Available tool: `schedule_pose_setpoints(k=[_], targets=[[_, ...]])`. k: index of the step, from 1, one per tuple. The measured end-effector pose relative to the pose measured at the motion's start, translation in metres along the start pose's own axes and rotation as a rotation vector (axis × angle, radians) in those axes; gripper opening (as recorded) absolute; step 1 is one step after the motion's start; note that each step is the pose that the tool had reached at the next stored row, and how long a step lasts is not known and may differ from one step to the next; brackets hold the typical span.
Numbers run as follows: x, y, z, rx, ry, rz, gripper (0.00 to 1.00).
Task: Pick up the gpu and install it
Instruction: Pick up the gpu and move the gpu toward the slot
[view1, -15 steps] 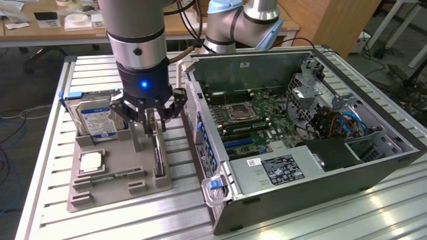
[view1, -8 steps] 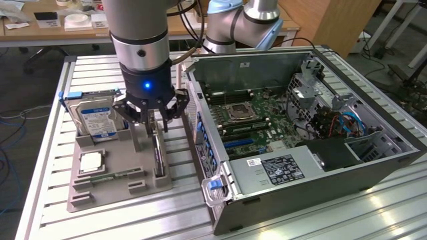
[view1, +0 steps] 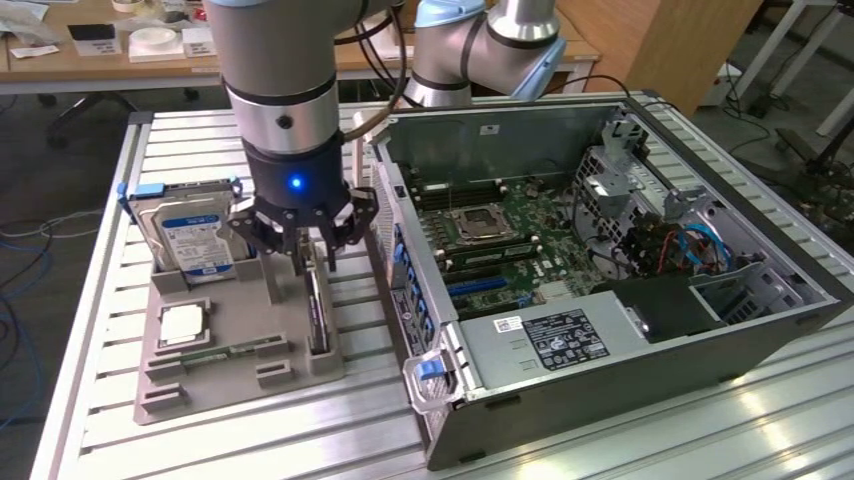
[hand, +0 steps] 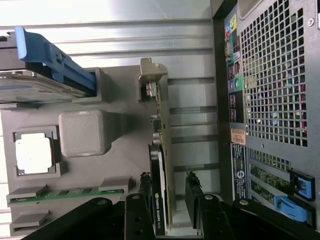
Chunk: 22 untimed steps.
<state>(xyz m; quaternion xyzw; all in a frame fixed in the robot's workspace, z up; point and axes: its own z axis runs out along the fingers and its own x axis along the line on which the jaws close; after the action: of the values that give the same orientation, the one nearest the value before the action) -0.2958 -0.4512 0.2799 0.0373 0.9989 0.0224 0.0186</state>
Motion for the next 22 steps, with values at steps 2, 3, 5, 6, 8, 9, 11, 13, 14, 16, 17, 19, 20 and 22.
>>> schedule_pose_setpoints(k=[2, 3, 5, 6, 8, 9, 11, 13, 14, 16, 17, 19, 20, 22], targets=[[0.0, -0.0001, 0.0019, 0.0001, 0.0001, 0.0, 0.42], [0.0, -0.0002, 0.0029, 0.0001, 0.0001, 0.0, 0.42], [0.001, -0.0003, 0.0038, 0.0003, 0.0002, 0.0, 0.42], [0.001, -0.0003, 0.0039, 0.0002, 0.0002, 0.0, 0.42], [0.001, -0.0003, 0.004, 0.0002, 0.0002, 0.0, 0.42], [0.001, -0.0003, 0.0042, 0.0, -0.0001, 0.0, 0.42], [0.003, -0.0004, 0.0043, 0.0, -0.0004, 0.0, 0.42], [0.003, -0.0006, 0.0062, 0.0006, -0.0009, 0.0, 0.42], [0.003, -0.0007, 0.0074, 0.001, -0.001, 0.0, 0.42], [0.004, -0.0007, 0.0103, 0.0011, -0.0017, 0.0, 0.42], [0.004, -0.0008, 0.0116, 0.0011, -0.0021, 0.0, 0.42], [0.004, -0.0009, 0.0128, 0.0012, -0.0026, 0.0, 0.42], [0.005, -0.0009, 0.0129, 0.0027, -0.0027, 0.0, 0.42], [0.005, -0.001, 0.0136, 0.0058, -0.0031, 0.0, 0.42]])
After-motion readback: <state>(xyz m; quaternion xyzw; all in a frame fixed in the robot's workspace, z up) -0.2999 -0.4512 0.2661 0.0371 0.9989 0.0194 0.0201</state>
